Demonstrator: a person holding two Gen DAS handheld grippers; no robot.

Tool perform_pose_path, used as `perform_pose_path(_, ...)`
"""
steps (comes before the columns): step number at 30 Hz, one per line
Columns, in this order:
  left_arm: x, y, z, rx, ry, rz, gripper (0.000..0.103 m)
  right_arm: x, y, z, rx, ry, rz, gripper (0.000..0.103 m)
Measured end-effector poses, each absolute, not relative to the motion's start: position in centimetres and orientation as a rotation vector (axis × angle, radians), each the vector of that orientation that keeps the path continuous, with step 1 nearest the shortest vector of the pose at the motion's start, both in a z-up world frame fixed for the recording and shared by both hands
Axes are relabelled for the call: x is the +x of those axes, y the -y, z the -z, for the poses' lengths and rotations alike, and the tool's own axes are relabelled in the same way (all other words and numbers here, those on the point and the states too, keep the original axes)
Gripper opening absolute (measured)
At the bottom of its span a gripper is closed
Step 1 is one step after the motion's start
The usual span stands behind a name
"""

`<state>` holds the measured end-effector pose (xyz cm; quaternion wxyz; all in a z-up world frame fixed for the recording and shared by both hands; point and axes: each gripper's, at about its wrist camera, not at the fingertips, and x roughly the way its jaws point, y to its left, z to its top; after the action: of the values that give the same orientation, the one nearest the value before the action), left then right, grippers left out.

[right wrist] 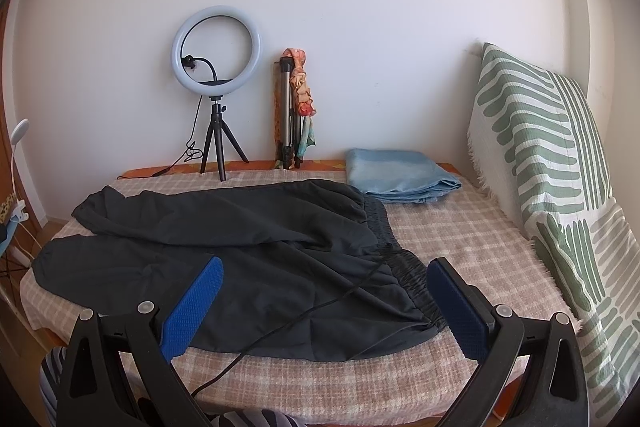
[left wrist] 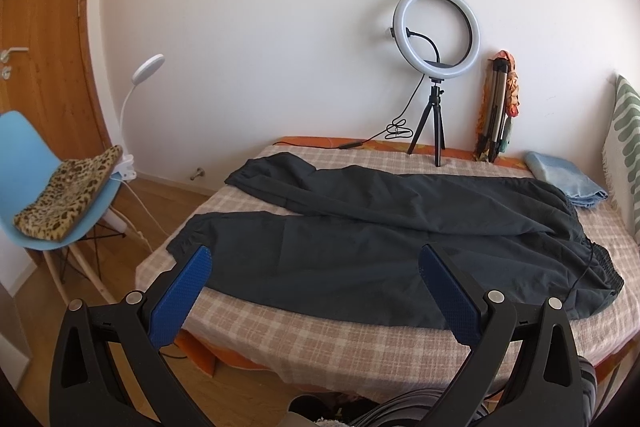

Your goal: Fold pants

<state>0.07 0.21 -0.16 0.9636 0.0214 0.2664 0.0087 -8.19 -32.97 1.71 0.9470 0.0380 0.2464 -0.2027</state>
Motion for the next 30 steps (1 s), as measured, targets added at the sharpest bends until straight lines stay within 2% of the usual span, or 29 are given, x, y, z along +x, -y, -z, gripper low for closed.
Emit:
perform_pose_path(10,-0.4,-7.2,-0.3,0.152,-0.508,-0.183,0.103,-9.1,32.9,-3.2,0.06,-0.469,0.429,0.103)
perform_pose_path(16,-0.4,-10.8,-0.3,0.121,-0.492,-0.221,0.103,-8.9,32.6,-3.9,0.042,-0.455,0.422,0.103)
perform_pose_path(30,4.6,-12.1,0.5,-0.016,-0.541,-0.038,0.103,-7.4,34.2,-7.6,-0.054,-0.452,0.335,0.103)
